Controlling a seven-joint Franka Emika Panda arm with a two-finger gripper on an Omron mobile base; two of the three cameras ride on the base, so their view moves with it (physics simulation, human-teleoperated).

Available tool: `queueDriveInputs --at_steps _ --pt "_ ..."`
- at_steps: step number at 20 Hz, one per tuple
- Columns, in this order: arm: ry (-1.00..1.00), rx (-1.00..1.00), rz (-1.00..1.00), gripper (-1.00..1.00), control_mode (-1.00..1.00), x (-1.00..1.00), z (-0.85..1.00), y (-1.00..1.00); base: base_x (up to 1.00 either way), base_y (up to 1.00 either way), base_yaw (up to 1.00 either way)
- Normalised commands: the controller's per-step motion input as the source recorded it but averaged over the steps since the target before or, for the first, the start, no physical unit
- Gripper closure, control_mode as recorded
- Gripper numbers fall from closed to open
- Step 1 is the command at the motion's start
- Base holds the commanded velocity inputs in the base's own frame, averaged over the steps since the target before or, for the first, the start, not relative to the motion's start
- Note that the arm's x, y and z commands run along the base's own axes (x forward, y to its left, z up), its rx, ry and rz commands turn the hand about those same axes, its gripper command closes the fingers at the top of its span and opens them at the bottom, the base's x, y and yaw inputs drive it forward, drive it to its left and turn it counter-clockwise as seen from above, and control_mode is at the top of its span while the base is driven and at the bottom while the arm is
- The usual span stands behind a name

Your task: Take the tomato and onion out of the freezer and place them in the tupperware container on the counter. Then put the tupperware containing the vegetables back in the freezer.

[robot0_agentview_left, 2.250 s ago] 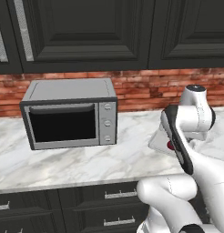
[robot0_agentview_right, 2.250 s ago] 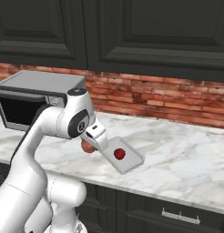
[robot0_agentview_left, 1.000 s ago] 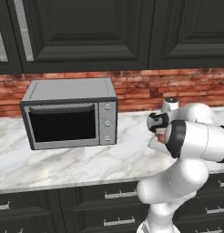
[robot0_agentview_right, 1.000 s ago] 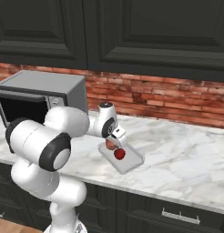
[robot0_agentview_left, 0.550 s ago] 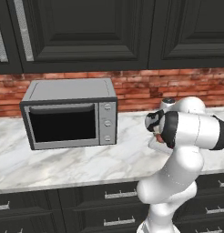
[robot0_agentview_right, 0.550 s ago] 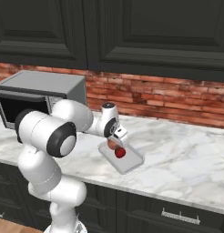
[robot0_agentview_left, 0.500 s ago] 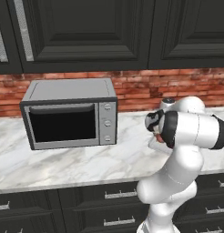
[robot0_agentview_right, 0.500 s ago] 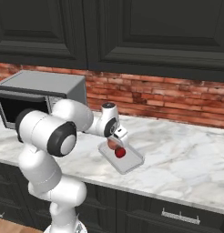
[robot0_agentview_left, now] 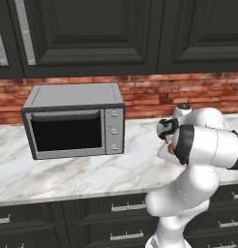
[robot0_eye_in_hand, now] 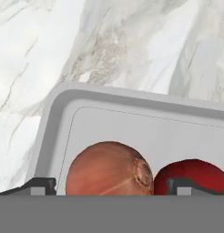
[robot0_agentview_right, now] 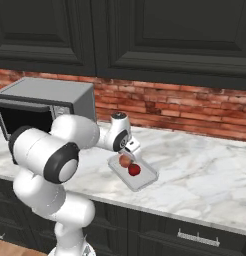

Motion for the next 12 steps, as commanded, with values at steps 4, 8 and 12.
queueDriveInputs --at_steps 4,8,12 --pt "-0.1 0.0 0.0 -1.0 -1.0 -0.31 0.61 -0.02 0.0 0.0 0.0" --pt "-0.15 0.0 0.0 -1.0 -1.0 -0.81 0.71 -0.42 0.0 0.0 0.0" --pt "-0.05 0.0 0.0 -1.0 -1.0 -0.89 0.2 -0.69 0.0 0.0 0.0"
